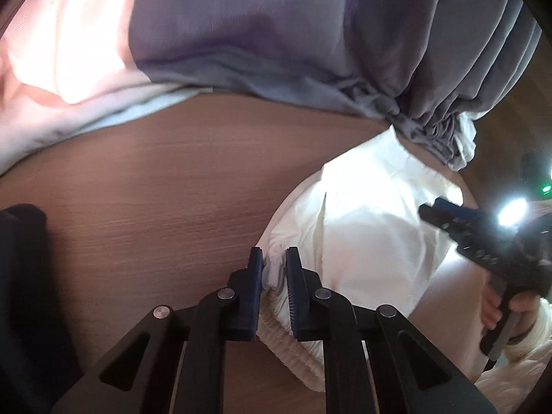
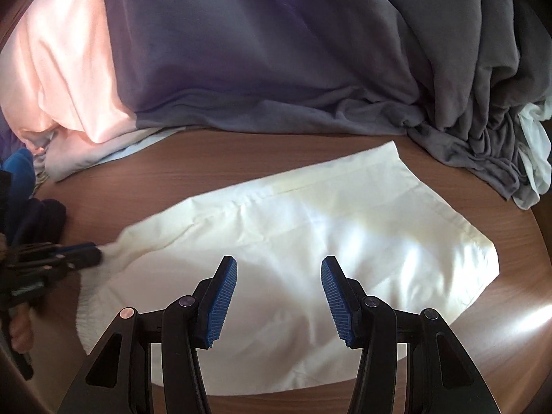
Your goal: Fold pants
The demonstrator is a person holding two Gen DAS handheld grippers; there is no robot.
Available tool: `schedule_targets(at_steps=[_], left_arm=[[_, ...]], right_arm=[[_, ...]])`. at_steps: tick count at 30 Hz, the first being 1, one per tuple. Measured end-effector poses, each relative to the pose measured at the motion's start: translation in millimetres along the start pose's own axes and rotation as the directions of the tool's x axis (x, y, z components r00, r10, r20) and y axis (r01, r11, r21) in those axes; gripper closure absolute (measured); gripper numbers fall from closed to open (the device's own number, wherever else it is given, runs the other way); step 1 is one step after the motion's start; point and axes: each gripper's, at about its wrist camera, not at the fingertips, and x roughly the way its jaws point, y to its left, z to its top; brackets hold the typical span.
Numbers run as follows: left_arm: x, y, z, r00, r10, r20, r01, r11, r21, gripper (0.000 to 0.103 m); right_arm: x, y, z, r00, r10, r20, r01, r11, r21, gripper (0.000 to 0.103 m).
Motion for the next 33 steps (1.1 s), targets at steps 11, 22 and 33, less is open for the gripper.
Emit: schedule_targets(at_steps=[11,22,33], left_arm=[[16.0,4.6,-20.8,0.989,0.128,-0.074,-0.131,0.990,-0.043,0.088],[20.2,-7.9,-22.2,0.968,0.244,-0.061,-0.240,0.969,0.056,0.075],[-25.1,-81.8,-25.7,0.905,0.390,0.170,-0.415,0.897,0.153,0.055]], right_arm=[[9.5,-12.8,-24.0,0.998,-0.015,-0.062,0.012,0.999,-0.040,0.051],[19.0,-35.7,-47.9,0.992,-0.091,-0.091,0.086,0.995,-0.056,0.051],[-42.4,-74.6,-49.6,0.991,-0.111,0.080,0.105,0.991,0.083,0.042]])
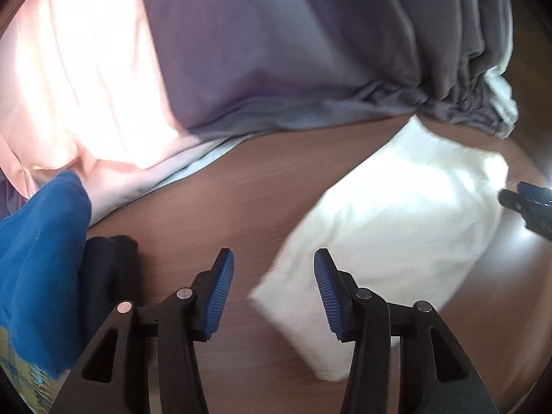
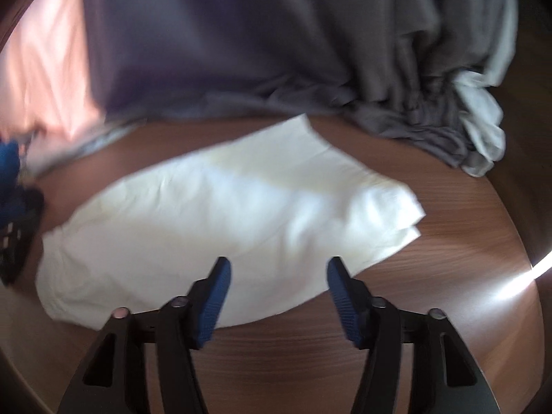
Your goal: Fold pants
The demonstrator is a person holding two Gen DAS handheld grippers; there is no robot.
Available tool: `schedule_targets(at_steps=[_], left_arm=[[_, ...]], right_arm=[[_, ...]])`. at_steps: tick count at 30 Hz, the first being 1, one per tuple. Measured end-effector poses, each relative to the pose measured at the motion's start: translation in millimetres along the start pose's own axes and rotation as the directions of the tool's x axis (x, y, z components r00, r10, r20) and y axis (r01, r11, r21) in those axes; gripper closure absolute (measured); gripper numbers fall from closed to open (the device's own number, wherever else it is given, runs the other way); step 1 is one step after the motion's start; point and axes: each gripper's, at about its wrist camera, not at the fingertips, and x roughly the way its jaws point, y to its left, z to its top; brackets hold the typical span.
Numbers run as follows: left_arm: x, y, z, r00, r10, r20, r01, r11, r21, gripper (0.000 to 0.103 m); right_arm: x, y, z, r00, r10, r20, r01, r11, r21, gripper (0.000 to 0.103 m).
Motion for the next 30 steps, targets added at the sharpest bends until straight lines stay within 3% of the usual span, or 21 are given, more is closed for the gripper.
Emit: schedule_targets(at_steps=[3,6,12,16,24,25,28,30], left_arm=[[0.5,-22.6,-0.8,0.999,-0.053,-0.004,0.053,0.998,-0.032,0.055],[13.1,-45.5,-4.0,0.996,-0.077,-0.047,0.074,0.996,-0.050,0.055],[24.3,-86.4,-3.9,0.991,-0.111,-0.071,0.109,0.993,-0.035,0.055],[39.6,-97.4,-8.1,0.990,-0.089,-0.109,0.087,0.996,-0.026,0.052],[61.2,-99.5,-19.2,0.983,-0.067,-0.171,0.061,0.997,-0.041,0.049],[62.2,-100.6,-20.4,0.983,-0.063,-0.173,0.058,0.998,-0.037,0.049],[63.1,-105.3,-21.6,0.984,-0.055,-0.171,0.053,0.999,-0.014,0.045],[64.0,-106.9,-23.0,0.983,-0.052,-0.176,0.052,0.999,-0.005,0.044]], right_arm=[[-6.8,-34.1,5.2,0.998,-0.028,0.051,0.024,0.996,0.091,0.042],[0.0,-62.0,12.4,0.997,-0.053,0.048,0.045,0.988,0.149,0.042],[30.5,-107.5,14.7,1.000,0.018,-0.001,-0.017,0.946,0.323,0.042],[46.2,-116.7,12.7,0.997,0.081,-0.015,-0.070,0.924,0.376,0.042],[70.1,-114.5,18.3,0.995,0.100,-0.025,-0.084,0.927,0.366,0.042],[72.6,-114.8,18.8,0.994,0.108,-0.026,-0.090,0.925,0.368,0.043],[77.2,-118.8,18.2,0.992,0.123,-0.038,-0.098,0.915,0.392,0.062],[79.1,-120.8,18.4,0.991,0.131,-0.037,-0.106,0.911,0.399,0.068]])
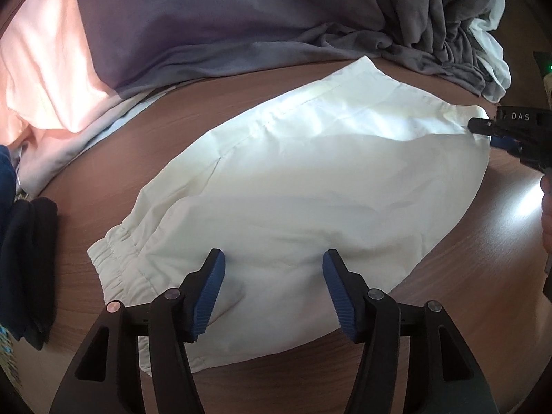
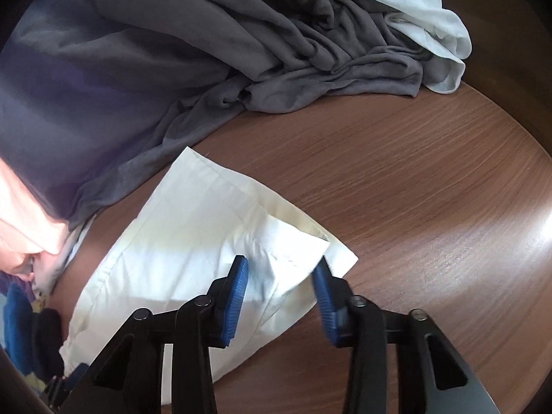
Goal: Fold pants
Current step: 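Close the right tool on a pants corner while the left tool hovers over the pants, then open the right tool off the corner while the left tool moves to the pants edge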
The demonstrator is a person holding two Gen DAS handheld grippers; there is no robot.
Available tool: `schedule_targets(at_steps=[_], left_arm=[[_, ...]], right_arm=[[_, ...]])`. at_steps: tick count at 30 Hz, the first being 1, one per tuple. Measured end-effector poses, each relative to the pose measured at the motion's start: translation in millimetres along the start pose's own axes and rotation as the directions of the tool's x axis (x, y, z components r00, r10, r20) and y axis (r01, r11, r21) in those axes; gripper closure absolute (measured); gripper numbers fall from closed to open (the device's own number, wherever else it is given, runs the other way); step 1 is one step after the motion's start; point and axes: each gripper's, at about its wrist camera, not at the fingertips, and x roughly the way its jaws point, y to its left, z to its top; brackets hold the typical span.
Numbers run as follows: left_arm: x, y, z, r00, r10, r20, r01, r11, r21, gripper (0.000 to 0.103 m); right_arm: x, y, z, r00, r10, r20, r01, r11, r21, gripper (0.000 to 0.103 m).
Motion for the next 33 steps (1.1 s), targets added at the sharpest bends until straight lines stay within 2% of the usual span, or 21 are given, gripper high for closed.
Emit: schedule_targets(at_steps=[2,4,8,12,21,27,30,31,32,33], left_arm=[[1.6,-0.6,1.0,1.000,-0.007,-0.008,0.008,1.000,0.005,0.043],[3.3,-1.1,1.9,0.999,-0.033,-0.020,0.033,0.999,0.002,0.043],[8.9,1.2,2.9,0.996,-0.072,-0.048,0.071,0.997,-0.024,0.043],[10.6,-0.3,3.7,0.995,-0.087,-0.059,0.086,0.996,-0.021,0.042],[10.1,-2.7,0.8,0.995,-0.087,-0.047,0.086,0.996,-0.006,0.041],[5.0,-6.5,3.6,0.997,-0.062,-0.043,0.063,0.998,0.027,0.040],[-16.3,-4.6,12.0,0.996,-0.082,0.026,0.080,0.995,0.057,0.040],[-22.7,-3.3,16.6,0.994,-0.099,0.049,0.095,0.993,0.068,0.040],[-29.8,-1.7,23.7,0.990,-0.118,0.081,0.110,0.990,0.090,0.039],[-35.5,-0.5,32.4,0.984,-0.137,0.113,0.123,0.985,0.124,0.038]], right_arm=[[-2.8,-1.2,0.9,1.000,0.000,0.010,0.000,1.000,-0.002,0.086],[-12.1,-2.2,1.0,0.999,0.001,0.038,-0.002,1.000,0.008,0.089],[-29.4,-0.3,-1.3,0.995,-0.049,0.089,0.049,0.999,0.002,0.090],[-28.4,-5.7,-6.7,0.992,-0.105,0.065,0.106,0.994,-0.012,0.090],[-19.5,-6.5,-3.1,0.991,-0.100,0.090,0.105,0.993,-0.060,0.090],[-5.2,-12.8,-6.4,0.992,-0.110,0.066,0.112,0.993,-0.030,0.089],[-9.6,-13.9,-6.1,0.992,-0.110,0.060,0.111,0.994,-0.004,0.076],[-15.1,-13.3,-6.2,0.990,-0.119,0.072,0.119,0.993,0.000,0.063],[-25.1,-12.0,-6.4,0.985,-0.133,0.106,0.134,0.991,0.004,0.055],[-31.5,-11.4,-6.4,0.981,-0.143,0.130,0.143,0.990,0.008,0.055]])
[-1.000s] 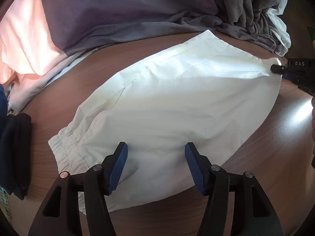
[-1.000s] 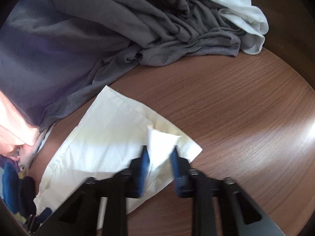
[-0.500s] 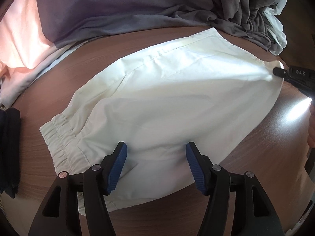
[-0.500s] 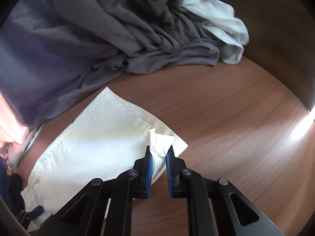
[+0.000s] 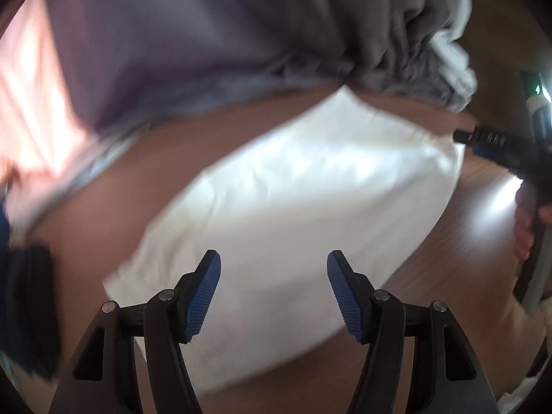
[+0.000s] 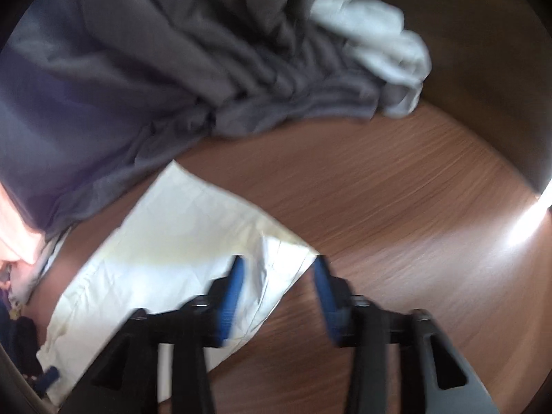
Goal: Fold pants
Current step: 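Open the right tool off the corner while the left tool moves to the pants edge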
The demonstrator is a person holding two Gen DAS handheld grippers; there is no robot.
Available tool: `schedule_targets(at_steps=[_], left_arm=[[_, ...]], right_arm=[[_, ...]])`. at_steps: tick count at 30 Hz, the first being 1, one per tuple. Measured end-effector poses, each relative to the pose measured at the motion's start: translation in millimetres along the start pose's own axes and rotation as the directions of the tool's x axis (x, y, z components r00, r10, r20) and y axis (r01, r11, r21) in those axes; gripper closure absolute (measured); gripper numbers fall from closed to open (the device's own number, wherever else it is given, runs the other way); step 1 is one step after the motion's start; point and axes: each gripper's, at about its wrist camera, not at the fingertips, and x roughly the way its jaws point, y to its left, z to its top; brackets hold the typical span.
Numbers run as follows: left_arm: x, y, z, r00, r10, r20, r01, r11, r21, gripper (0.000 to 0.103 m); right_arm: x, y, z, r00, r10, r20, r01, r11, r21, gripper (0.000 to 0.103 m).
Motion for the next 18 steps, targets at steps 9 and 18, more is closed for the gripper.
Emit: schedule_targets(at_steps=[9,18], left_arm=[[27.8,16.5,99.6,0.980,-0.167,0.112,0.137,0.963,0.233,0.038],[98.4,-8.8,166.0,0.953,-0.298,0.049,0.260,0.892,0.370,0.038]], right_arm=[[-31.1,-1.2,1.7,0.995,-0.039,0.091,0.035,0.998,0.047,0.055],[-15.6,-5.8,-9.9,0.997,-0.058,0.056,0.050,0.990,0.133,0.055]])
